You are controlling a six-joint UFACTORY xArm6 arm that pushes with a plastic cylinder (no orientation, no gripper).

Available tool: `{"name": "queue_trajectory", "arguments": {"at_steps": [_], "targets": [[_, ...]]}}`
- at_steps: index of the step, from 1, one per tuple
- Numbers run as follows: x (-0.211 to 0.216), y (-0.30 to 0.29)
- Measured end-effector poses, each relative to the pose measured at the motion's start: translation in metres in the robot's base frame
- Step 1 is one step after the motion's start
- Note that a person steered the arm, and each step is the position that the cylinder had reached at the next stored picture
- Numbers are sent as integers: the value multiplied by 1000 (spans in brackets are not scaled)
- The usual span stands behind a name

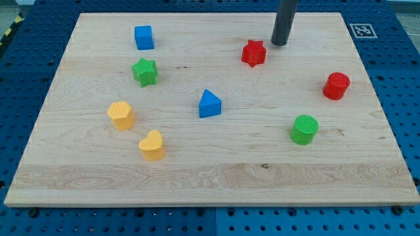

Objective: Keep your hand at the top center

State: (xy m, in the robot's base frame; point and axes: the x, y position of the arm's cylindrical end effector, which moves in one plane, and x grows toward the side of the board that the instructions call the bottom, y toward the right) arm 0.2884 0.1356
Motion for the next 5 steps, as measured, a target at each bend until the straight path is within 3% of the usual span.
{"name": "queue_trajectory", "arguments": {"at_steps": [5], "targets": [[-50, -81]]}}
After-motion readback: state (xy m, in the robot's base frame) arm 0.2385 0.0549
